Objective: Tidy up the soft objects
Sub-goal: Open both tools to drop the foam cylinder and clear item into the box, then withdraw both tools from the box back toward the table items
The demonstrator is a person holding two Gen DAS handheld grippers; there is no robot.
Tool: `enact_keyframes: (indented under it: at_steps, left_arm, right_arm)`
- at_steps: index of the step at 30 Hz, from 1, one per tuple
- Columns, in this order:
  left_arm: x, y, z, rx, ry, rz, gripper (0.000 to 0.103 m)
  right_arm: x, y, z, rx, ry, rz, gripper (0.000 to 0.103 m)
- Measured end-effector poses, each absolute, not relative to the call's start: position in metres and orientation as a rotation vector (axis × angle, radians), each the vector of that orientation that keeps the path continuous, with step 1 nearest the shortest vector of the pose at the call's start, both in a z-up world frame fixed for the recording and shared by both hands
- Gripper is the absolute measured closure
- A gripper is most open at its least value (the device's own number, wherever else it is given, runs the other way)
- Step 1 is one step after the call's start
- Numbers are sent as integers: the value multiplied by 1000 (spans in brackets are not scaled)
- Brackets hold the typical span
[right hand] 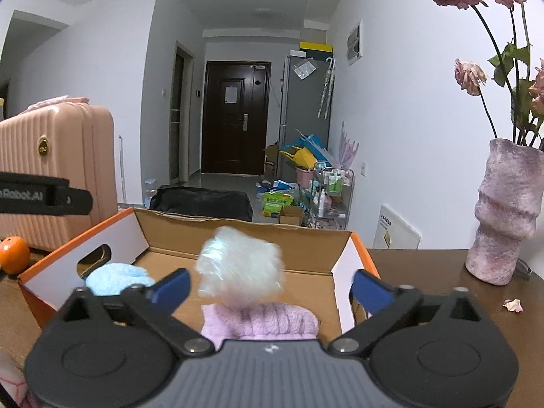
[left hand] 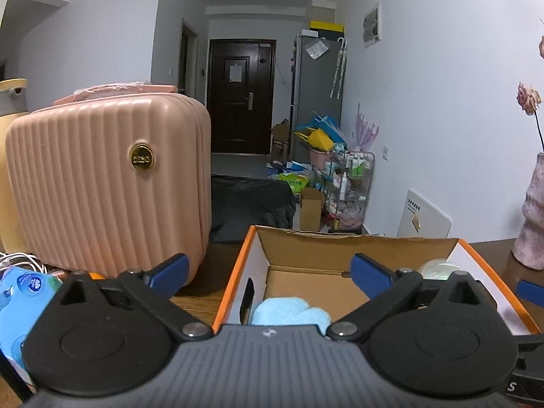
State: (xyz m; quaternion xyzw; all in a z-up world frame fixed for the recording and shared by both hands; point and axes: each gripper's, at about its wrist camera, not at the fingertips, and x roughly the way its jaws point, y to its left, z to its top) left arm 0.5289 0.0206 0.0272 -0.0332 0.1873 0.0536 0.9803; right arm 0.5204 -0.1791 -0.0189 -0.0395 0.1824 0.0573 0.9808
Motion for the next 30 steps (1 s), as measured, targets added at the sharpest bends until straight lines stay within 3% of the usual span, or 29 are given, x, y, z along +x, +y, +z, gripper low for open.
enact_keyframes:
  at_steps: [30]
  left_arm:
    - [473,19,33,-18,305,144,0]
  right_arm:
    - [477,-207,-4,-28,329,101,0]
